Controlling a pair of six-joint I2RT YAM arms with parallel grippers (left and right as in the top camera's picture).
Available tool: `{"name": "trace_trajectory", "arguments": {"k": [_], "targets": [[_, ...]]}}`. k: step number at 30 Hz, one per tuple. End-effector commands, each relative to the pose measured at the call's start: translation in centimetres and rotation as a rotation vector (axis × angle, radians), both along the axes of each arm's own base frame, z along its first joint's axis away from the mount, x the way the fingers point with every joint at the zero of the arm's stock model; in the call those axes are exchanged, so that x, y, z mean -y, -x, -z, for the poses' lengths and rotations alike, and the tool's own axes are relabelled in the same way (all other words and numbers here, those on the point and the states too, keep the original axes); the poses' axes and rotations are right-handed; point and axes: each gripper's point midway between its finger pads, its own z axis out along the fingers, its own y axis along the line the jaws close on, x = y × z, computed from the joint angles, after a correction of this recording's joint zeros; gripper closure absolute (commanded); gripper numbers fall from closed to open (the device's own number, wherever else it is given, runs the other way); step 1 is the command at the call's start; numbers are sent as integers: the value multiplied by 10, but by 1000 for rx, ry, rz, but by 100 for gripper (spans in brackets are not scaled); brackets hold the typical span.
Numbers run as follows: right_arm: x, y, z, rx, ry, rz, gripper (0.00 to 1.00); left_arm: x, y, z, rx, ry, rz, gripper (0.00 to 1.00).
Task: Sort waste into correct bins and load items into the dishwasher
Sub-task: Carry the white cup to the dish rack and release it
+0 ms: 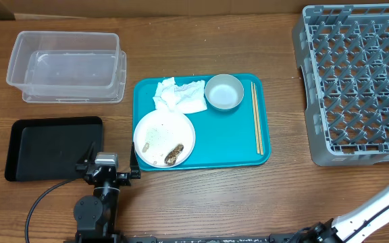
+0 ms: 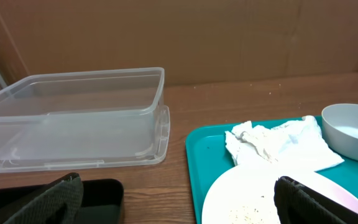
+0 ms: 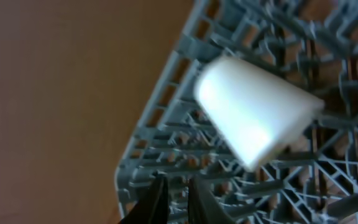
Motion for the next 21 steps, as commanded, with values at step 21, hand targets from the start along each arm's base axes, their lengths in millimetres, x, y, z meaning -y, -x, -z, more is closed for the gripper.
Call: {"name": "trace_trajectory", "arguments": {"k": [21], "targets": [[-51, -28, -23, -170, 232, 57, 70, -1, 0, 0, 4, -8, -4, 0]]}}
